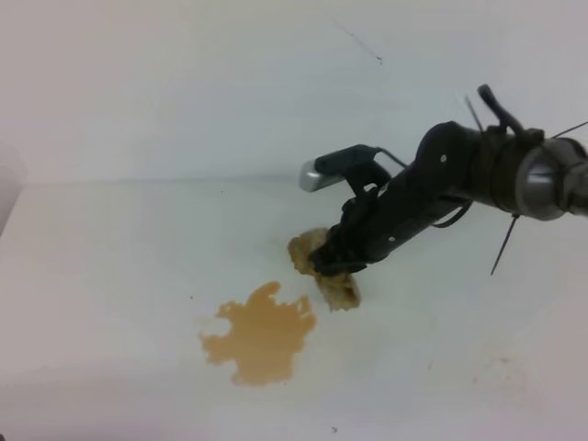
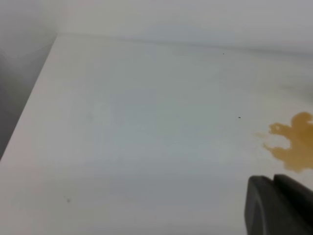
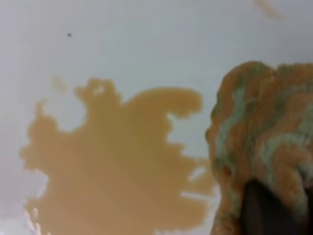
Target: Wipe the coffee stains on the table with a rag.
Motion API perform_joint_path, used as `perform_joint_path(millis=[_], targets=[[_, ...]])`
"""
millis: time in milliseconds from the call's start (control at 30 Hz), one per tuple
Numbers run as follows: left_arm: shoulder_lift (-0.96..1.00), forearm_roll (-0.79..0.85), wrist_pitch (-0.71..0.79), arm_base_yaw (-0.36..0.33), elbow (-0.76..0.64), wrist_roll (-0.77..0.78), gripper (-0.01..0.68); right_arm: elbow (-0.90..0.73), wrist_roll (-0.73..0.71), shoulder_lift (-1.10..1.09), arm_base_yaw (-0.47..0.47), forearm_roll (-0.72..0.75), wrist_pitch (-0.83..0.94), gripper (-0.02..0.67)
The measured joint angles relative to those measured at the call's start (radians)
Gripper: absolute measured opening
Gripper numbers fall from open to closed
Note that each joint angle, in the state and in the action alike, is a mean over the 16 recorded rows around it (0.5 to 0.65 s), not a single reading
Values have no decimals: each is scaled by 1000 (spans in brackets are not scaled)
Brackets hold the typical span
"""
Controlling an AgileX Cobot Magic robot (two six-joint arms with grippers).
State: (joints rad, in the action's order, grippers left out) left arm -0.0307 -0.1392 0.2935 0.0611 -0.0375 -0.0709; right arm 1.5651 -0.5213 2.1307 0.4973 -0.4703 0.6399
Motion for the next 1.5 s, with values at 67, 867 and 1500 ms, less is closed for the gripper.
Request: perform_joint_path(millis=[67, 867, 1500], targets=[[0, 0, 0, 0, 0, 0, 1, 11, -4, 18, 10, -14, 1, 0], [0, 0, 0, 0, 0, 0, 1, 30, -7, 118, 194, -60, -1, 0], [0, 0, 0, 1, 0, 0, 1, 256, -6, 118, 250, -133, 115, 0]])
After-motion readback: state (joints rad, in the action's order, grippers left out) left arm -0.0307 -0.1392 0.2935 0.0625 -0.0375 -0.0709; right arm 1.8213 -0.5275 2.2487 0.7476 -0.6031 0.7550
